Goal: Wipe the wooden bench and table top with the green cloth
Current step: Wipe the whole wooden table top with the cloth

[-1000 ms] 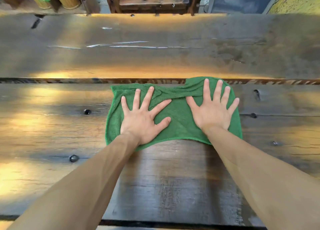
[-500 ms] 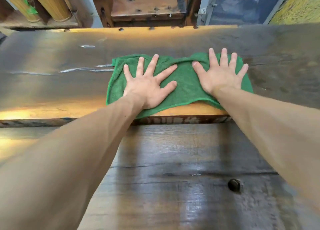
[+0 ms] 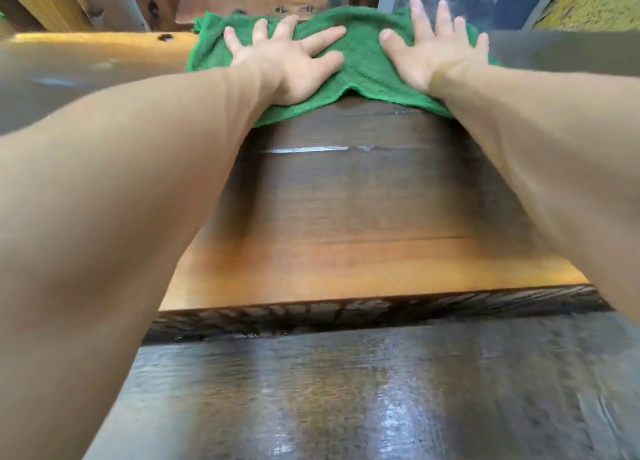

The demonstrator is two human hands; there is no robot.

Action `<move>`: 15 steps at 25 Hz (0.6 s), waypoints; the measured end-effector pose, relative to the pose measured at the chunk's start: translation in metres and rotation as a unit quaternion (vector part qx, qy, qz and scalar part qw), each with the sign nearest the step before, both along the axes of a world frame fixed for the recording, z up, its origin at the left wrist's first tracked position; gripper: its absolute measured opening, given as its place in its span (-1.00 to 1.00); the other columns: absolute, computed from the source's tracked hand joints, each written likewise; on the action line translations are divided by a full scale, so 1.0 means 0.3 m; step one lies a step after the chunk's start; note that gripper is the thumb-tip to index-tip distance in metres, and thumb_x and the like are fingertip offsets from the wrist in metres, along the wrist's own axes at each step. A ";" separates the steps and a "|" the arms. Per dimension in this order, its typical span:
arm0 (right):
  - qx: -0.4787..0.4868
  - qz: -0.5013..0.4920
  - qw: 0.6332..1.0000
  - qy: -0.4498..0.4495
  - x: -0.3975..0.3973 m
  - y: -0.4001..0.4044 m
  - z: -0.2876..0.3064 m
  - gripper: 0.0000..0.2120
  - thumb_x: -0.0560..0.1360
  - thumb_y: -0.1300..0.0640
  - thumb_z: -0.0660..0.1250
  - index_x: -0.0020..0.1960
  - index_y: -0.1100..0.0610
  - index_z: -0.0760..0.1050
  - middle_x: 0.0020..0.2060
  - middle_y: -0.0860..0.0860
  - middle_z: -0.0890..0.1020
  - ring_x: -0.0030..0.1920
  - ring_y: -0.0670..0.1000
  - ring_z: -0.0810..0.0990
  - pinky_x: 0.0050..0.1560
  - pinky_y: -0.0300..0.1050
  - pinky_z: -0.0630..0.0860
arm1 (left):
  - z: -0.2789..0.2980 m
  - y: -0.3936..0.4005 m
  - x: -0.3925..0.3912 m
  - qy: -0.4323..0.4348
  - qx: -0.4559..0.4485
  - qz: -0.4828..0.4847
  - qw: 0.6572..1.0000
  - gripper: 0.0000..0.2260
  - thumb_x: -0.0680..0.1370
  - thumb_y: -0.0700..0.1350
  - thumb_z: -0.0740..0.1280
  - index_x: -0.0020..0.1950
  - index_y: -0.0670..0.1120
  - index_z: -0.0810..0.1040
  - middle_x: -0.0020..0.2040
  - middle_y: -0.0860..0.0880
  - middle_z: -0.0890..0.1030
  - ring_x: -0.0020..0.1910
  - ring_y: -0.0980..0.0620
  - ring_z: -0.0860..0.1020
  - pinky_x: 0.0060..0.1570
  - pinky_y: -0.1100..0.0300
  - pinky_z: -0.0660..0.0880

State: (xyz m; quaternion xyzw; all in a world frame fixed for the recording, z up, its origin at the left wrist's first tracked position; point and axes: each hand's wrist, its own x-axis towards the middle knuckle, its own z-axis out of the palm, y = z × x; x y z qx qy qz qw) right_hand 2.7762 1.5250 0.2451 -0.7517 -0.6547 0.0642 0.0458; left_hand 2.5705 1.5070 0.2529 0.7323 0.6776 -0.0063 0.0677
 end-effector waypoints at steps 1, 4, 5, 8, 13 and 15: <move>0.015 0.011 1.000 0.018 0.007 -0.032 -0.002 -0.28 0.57 -0.40 -0.10 0.62 -0.18 -0.24 0.63 0.01 -0.18 0.62 0.17 -0.09 0.55 0.26 -0.17 | 0.000 -0.017 0.007 -0.002 -0.003 -0.006 1.000 -0.52 0.55 0.42 -0.12 0.48 0.54 -0.05 0.66 0.03 -0.08 0.61 -0.23 -0.11 0.43 -0.46 -0.23; 0.049 0.043 0.997 0.043 0.020 -0.178 0.008 -0.28 0.59 -0.35 -0.04 0.60 -0.21 -0.32 0.63 0.02 -0.23 0.61 0.23 -0.05 0.55 0.26 -0.15 | 0.007 -0.138 0.031 0.003 -0.015 -0.029 0.999 -0.51 0.55 0.43 -0.15 0.49 0.52 -0.09 0.66 0.04 -0.14 0.61 -0.23 -0.16 0.44 -0.43 -0.22; 0.034 0.057 0.997 0.039 0.020 -0.239 0.013 -0.30 0.60 -0.35 -0.06 0.59 -0.22 -0.33 0.63 0.02 -0.19 0.61 0.23 -0.06 0.55 0.27 -0.15 | 0.004 -0.201 0.040 0.007 -0.014 -0.034 0.999 -0.50 0.55 0.43 -0.16 0.50 0.51 -0.11 0.66 0.04 -0.15 0.61 -0.23 -0.16 0.45 -0.42 -0.21; -0.018 0.071 0.997 -0.003 0.028 -0.500 0.029 -0.34 0.60 -0.38 -0.13 0.59 -0.25 -0.31 0.64 0.01 -0.10 0.61 0.20 -0.14 0.55 0.27 -0.21 | 0.010 -0.462 0.091 0.018 -0.014 -0.059 0.998 -0.48 0.56 0.42 -0.17 0.52 0.46 -0.17 0.65 0.02 -0.18 0.60 -0.25 -0.19 0.44 -0.43 -0.22; -0.047 0.103 0.993 -0.017 0.029 -1.022 0.046 -0.34 0.55 -0.42 -0.27 0.55 -0.26 -0.42 0.63 0.00 -0.18 0.61 0.18 -0.24 0.53 0.31 -0.25 | 0.031 -1.027 0.103 0.039 -0.030 -0.086 0.995 -0.43 0.54 0.41 -0.24 0.54 0.37 -0.28 0.64 0.03 -0.27 0.60 -0.22 -0.26 0.43 -0.43 -0.21; -0.052 0.105 0.993 -0.022 0.044 -1.225 0.047 -0.30 0.50 -0.45 -0.32 0.53 -0.24 -0.46 0.63 0.01 -0.22 0.60 0.18 -0.26 0.53 0.32 -0.26 | 0.028 -1.242 0.086 0.048 -0.027 -0.095 0.994 -0.41 0.50 0.42 -0.27 0.52 0.38 -0.32 0.63 0.03 -0.29 0.60 -0.22 -0.27 0.42 -0.42 -0.23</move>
